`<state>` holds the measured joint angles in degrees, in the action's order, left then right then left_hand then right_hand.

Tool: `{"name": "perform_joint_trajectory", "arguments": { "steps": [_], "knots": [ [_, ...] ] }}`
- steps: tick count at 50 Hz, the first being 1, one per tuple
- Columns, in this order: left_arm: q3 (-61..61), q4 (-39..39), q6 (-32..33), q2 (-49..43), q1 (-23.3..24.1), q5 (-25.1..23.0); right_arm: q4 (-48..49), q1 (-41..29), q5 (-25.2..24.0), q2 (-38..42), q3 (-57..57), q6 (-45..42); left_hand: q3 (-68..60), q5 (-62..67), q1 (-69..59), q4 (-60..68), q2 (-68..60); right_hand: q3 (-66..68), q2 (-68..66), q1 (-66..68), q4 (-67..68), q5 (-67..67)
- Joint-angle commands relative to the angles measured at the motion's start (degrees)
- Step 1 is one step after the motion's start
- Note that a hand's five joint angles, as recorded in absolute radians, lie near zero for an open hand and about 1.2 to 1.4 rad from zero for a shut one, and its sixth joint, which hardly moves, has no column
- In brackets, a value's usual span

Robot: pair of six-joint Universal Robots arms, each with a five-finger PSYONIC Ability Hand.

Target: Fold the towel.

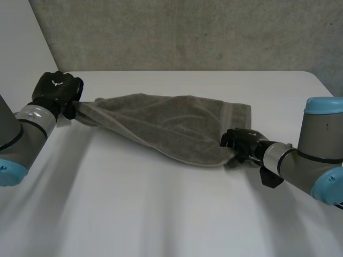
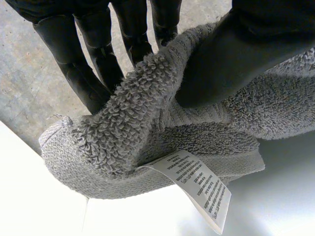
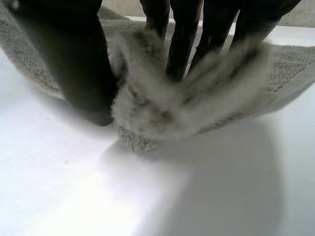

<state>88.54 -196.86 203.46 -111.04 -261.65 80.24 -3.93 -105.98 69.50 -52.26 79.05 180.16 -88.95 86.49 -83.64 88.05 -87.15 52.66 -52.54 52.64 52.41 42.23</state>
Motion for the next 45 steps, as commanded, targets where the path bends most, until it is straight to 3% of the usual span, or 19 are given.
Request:
{"name": "perform_joint_trajectory", "arguments": {
  "steps": [1, 6, 9, 21, 29, 32, 34, 45],
  "knots": [
    [-0.39, -0.02, -0.08, 0.03, -0.44, 0.00, 0.93, 0.43, 0.81, -0.21, -0.12, -0.95, 8.95, -16.49, 3.64, -8.05, 7.15, 15.77, -15.89, 15.79, 16.02, 16.20],
    [-0.57, -0.02, -0.26, 0.55, -0.97, 0.00, 1.99, 0.43, 1.86, -1.96, -0.12, -3.23, 8.95, -16.49, 3.64, -8.05, 7.15, 15.63, -15.76, 15.66, 15.89, 16.07],
    [-0.57, -0.02, -0.87, 0.73, -1.23, 0.00, 1.56, 0.60, 2.56, -2.84, -0.12, -5.51, 8.95, -16.49, 3.64, -8.05, 7.15, 1.91, -2.04, 1.94, 2.17, 2.35],
    [-0.39, 0.33, -1.66, 0.73, -1.14, 0.00, 1.12, 0.08, 2.74, -3.11, 1.11, -7.81, 8.95, -16.49, 3.64, -8.05, 7.15, -6.92, 6.79, -6.89, -6.66, -6.49],
    [-0.48, 0.51, -1.66, 0.82, -1.23, 0.00, 0.85, 1.13, 3.18, -4.69, 3.04, -11.76, 8.95, -16.49, 3.64, -8.05, 7.15, 1.66, -1.78, 1.69, 1.92, 2.09],
    [-0.48, 0.86, -1.66, 0.82, -1.23, 0.00, 0.85, 1.22, 3.27, -6.10, 4.01, -13.96, 8.95, -16.49, 3.64, -8.05, 7.15, 12.43, -12.55, 12.45, 12.68, 12.86],
    [-0.48, 1.30, -1.75, 1.08, -1.14, 0.00, 0.94, 1.31, 3.01, -8.81, 4.97, -16.32, 8.95, -16.49, 3.64, -8.05, 7.15, 27.26, -27.39, 27.29, 27.52, 27.70],
    [-0.30, 3.23, -4.48, 5.74, -0.70, 0.00, 0.85, 1.22, 3.00, -21.57, 4.80, -25.12, 8.95, -16.49, 3.64, -8.05, 7.15, 27.34, -27.46, 27.36, 27.59, 27.77]
  ]
}}
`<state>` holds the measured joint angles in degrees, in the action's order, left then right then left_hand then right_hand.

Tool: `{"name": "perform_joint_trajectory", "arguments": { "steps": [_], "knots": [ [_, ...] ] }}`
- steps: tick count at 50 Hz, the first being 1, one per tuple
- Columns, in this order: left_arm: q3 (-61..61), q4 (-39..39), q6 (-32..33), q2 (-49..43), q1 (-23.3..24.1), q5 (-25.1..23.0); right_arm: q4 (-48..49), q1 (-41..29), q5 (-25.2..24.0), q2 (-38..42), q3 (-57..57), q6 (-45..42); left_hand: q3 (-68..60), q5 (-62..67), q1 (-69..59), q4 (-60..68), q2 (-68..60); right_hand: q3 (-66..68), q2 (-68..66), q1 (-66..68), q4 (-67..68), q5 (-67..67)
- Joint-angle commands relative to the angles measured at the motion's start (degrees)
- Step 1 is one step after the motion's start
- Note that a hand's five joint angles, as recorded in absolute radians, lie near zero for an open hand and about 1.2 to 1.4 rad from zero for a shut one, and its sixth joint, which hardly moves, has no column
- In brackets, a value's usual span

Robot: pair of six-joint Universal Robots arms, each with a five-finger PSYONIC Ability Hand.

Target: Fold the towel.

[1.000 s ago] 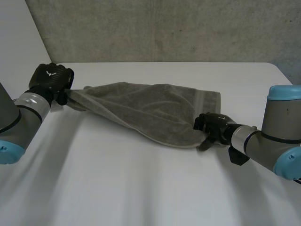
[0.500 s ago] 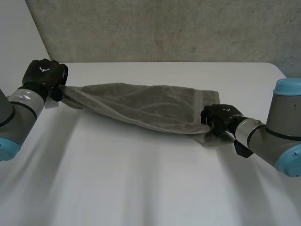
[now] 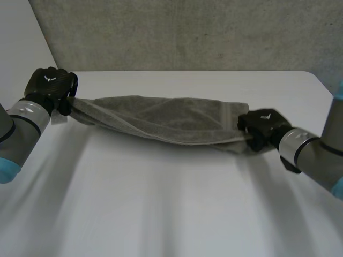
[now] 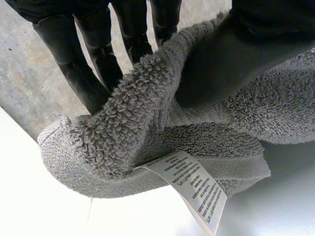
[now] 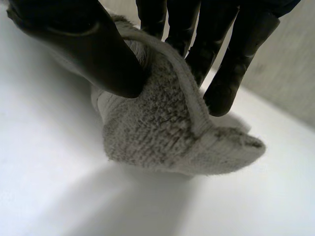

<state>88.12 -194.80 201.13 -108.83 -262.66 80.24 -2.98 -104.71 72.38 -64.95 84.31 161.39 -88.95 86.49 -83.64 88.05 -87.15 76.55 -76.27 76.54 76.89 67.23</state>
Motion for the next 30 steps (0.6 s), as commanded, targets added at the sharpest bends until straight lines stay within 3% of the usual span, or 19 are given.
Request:
{"name": "perform_joint_trajectory", "arguments": {
  "steps": [1, 10, 15, 22, 30],
  "knots": [
    [0.03, 1.35, -2.93, 4.84, 0.39, 0.00, -0.27, -0.15, 0.21, -11.23, -0.63, -8.96, 8.95, -16.49, 3.64, -8.05, 7.15, 3.45, -3.73, 3.46, 3.11, 2.77],
    [0.21, 3.45, -4.96, 12.40, 0.30, -0.18, -7.80, -0.06, 1.62, -22.67, -5.72, -21.98, 8.95, -16.49, 3.64, -8.05, 7.15, 3.45, -3.73, 3.46, 3.11, 2.77],
    [-0.23, 4.68, -4.52, 14.08, 0.39, -0.26, -13.79, 0.90, 2.94, -23.21, -10.47, -25.59, 8.95, -16.49, 3.64, -8.05, 7.15, 3.45, -3.73, 3.46, 3.11, 2.77],
    [-1.20, 7.06, -3.99, 12.85, 0.83, -0.26, -15.47, 2.23, 5.31, -18.46, -14.87, -29.29, 8.95, -16.49, 3.64, -8.05, 7.15, 3.45, -3.73, 3.46, 3.11, 2.77],
    [-7.09, 8.29, 1.02, -0.59, 5.05, -0.44, -15.12, 0.03, 6.90, -7.21, -19.27, -32.02, 8.95, -16.49, 3.64, -8.05, 7.15, 3.45, -3.73, 3.46, 3.11, 2.77]
  ]
}}
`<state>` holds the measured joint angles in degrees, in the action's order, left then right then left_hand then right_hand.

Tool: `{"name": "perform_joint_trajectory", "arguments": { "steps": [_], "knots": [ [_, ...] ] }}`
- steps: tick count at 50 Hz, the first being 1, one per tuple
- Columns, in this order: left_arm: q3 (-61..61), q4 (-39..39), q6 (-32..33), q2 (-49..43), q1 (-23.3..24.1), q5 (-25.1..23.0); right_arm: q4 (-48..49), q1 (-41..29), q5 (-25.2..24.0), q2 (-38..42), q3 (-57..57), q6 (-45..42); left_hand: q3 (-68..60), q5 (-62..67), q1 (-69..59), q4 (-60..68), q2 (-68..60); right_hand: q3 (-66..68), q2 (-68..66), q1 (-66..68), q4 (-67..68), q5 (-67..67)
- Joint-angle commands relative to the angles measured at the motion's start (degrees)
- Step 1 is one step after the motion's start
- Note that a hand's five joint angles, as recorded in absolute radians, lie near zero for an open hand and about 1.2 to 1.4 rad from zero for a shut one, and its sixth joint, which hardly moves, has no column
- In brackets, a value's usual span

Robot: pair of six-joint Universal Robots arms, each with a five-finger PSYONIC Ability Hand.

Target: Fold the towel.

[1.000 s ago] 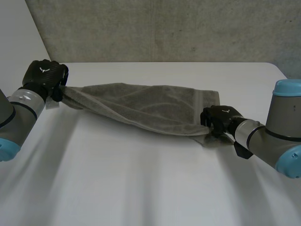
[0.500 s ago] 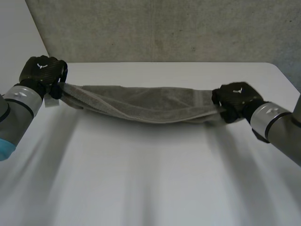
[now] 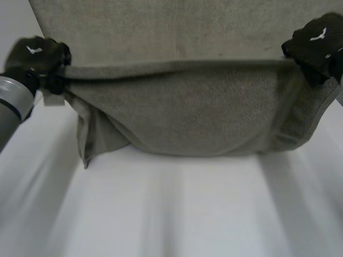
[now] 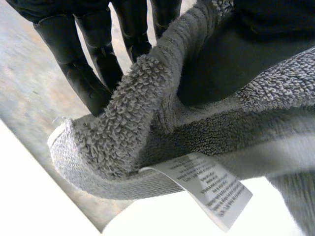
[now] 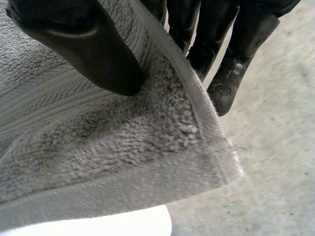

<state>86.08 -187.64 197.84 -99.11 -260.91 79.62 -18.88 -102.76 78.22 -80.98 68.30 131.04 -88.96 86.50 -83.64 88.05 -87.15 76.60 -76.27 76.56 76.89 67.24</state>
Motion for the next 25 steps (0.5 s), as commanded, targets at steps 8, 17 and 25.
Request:
{"name": "perform_joint_trajectory", "arguments": {
  "steps": [8, 17, 25],
  "knots": [
    [-18.93, 1.40, 11.60, -21.91, 5.41, 0.63, 5.52, -3.24, 1.50, 21.83, -15.04, -1.49, 8.96, -16.50, 3.64, -8.05, 7.15, 3.40, -3.73, 3.44, 3.11, 2.76],
    [-36.40, -8.51, 4.94, -22.45, 6.29, 1.94, 38.25, -4.47, 6.85, 22.02, -19.44, -0.35, 8.96, -16.50, 3.64, -8.05, 7.15, 3.40, -3.73, 3.44, 3.11, 2.76],
    [-37.48, -12.40, 1.58, -18.40, 5.41, 4.67, 41.92, -4.29, 6.51, 13.66, -11.98, 4.48, 8.96, -16.50, 3.64, -8.05, 7.15, 3.40, -3.73, 3.44, 3.11, 2.76]
  ]
}}
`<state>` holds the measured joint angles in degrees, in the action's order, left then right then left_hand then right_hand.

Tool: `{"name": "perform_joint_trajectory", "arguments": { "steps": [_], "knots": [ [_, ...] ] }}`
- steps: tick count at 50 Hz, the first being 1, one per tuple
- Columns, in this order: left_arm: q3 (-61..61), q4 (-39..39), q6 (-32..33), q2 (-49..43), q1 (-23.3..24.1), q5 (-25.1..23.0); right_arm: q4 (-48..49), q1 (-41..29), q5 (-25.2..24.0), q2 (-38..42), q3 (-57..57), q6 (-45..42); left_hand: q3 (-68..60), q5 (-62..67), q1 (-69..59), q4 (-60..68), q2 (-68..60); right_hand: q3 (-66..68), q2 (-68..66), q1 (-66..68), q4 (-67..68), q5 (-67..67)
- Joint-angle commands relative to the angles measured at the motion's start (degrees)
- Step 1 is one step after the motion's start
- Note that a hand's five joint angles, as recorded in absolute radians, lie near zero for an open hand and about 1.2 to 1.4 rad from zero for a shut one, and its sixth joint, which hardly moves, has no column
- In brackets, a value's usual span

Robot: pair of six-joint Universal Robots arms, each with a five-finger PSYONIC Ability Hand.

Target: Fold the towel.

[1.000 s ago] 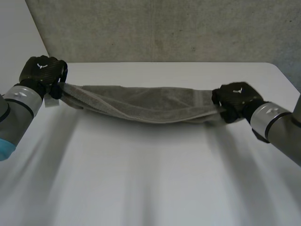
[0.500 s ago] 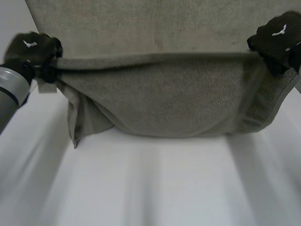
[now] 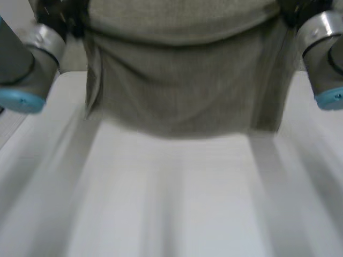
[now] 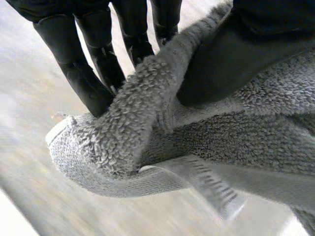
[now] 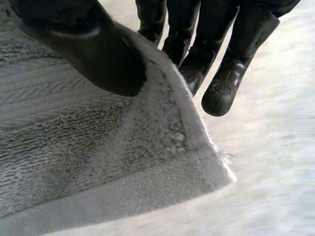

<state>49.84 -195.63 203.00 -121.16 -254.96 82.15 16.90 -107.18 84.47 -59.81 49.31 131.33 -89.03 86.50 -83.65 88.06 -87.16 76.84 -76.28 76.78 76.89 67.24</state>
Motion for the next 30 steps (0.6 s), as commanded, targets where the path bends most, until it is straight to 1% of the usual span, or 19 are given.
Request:
{"name": "perform_joint_trajectory", "arguments": {
  "steps": [1, 2, 4, 7, 9, 10, 12, 13, 15, 16, 17, 18, 20, 21, 23, 25, 27, 29, 30],
  "knots": [
    [0.07, -4.41, -3.67, 3.83, -0.71, 2.05, 4.39, 0.13, -0.09, -7.86, 8.59, 4.98, 9.03, -16.50, 3.65, -8.06, 7.16, 3.16, -3.72, 3.22, 3.11, 2.76],
    [0.08, -4.41, -3.67, 3.83, -0.71, 2.05, 4.37, 0.13, -0.09, -7.87, 8.61, 4.99, 9.03, -16.50, 3.65, -8.06, 7.16, 3.16, -3.72, 3.22, 3.11, 2.76],
    [5.85, -4.59, -3.32, 3.92, -1.06, 1.53, -1.05, 0.30, -1.66, -7.95, 12.02, 5.69, 9.03, -16.50, 3.65, -8.06, 7.16, 3.16, -3.72, 3.22, 3.11, 2.76],
    [9.31, -4.94, -3.14, 3.83, -1.15, 1.09, -4.07, 0.31, -2.64, -7.95, 13.62, 5.69, 9.03, -16.50, 3.65, -8.06, 7.16, 3.16, -3.72, 3.22, 3.11, 2.76],
    [15.95, -4.94, -2.62, 3.13, -1.15, -1.01, -9.31, 0.30, -4.39, -7.69, 17.46, 5.69, 9.03, -16.50, 3.65, -8.06, 7.16, 3.16, -3.72, 3.22, 3.11, 2.76],
    [15.99, -4.94, -2.61, 3.13, -1.15, -1.02, -9.34, 0.31, -4.40, -7.69, 17.48, 5.69, 9.03, -16.50, 3.65, -8.06, 7.16, 3.16, -3.72, 3.22, 3.11, 2.76],
    [22.37, -4.68, -0.95, 2.34, -1.24, -3.12, -13.37, 0.74, -5.97, -7.34, 22.56, 5.69, 9.03, -16.50, 3.65, -8.06, 7.16, 3.16, -3.72, 3.22, 3.11, 2.76],
    [22.40, -4.68, -0.94, 2.33, -1.24, -3.13, -13.38, 0.75, -5.98, -7.34, 22.58, 5.69, 9.03, -16.50, 3.65, -8.06, 7.16, 3.16, -3.72, 3.22, 3.11, 2.76],
    [28.18, -4.76, 2.20, 0.76, -1.33, -4.44, -14.35, 0.75, -6.42, -6.99, 25.48, 5.52, 9.03, -16.50, 3.65, -8.06, 7.16, 3.16, -3.72, 3.22, 3.11, 2.76],
    [28.20, -4.76, 2.22, 0.75, -1.33, -4.45, -14.70, 0.83, -6.51, -6.47, 28.09, 5.43, 9.03, -16.50, 3.65, -8.06, 7.16, 3.16, -3.72, 3.22, 3.11, 2.76],
    [30.47, -4.59, 4.31, -0.12, -1.59, -4.80, -14.70, 0.83, -6.51, -5.50, 30.38, 5.17, 9.03, -16.50, 3.65, -8.06, 7.16, 3.16, -3.72, 3.22, 3.11, 2.76],
    [30.49, -4.59, 4.33, -0.13, -1.59, -4.80, -14.70, 0.83, -6.51, -5.49, 30.40, 5.17, 9.03, -16.50, 3.65, -8.06, 7.16, 3.16, -3.72, 3.22, 3.11, 2.76],
    [34.08, -4.33, 8.88, -1.53, -1.85, -4.89, -14.53, 1.01, -6.51, -3.31, 33.90, 4.99, 9.03, -16.50, 3.65, -8.06, 7.16, 3.16, -3.72, 3.22, 3.11, 2.76],
    [34.09, -4.33, 8.90, -1.53, -1.85, -4.89, -14.53, 1.01, -6.51, -3.30, 33.92, 4.99, 9.03, -16.50, 3.65, -8.06, 7.16, 3.16, -3.72, 3.22, 3.11, 2.76],
    [36.45, -4.15, 12.84, -2.32, -1.94, -4.80, -14.26, 1.18, -6.51, -2.07, 36.19, 4.99, 9.03, -16.50, 3.65, -8.06, 7.16, 3.16, -3.72, 3.22, 3.11, 2.76],
    [37.60, -4.15, 14.33, -2.58, -1.94, -4.80, -14.18, 1.18, -6.51, -1.98, 37.16, 4.99, 9.17, -16.65, 3.79, -8.20, 7.30, 3.16, -3.72, 3.22, 3.11, 2.76],
    [38.75, -4.15, 15.58, -2.59, -1.94, -4.80, -14.00, 1.18, -6.51, -1.98, 37.79, 4.90, 12.03, -19.51, 6.65, -11.06, 10.16, 3.16, -3.72, 3.22, 3.11, 2.76],
    [40.24, -4.06, 16.72, -2.24, -2.03, -4.80, -13.56, 1.18, -6.51, -1.89, 38.57, 4.90, 22.57, -30.04, 17.18, -21.60, 20.69, 3.16, -3.72, 3.22, 3.11, 2.76],
    [40.25, -4.06, 16.72, -2.24, -2.03, -4.80, -13.56, 1.18, -6.51, -1.89, 38.58, 4.90, 22.63, -30.10, 17.25, -21.66, 20.76, 3.16, -3.72, 3.22, 3.11, 2.76]
  ]
}}
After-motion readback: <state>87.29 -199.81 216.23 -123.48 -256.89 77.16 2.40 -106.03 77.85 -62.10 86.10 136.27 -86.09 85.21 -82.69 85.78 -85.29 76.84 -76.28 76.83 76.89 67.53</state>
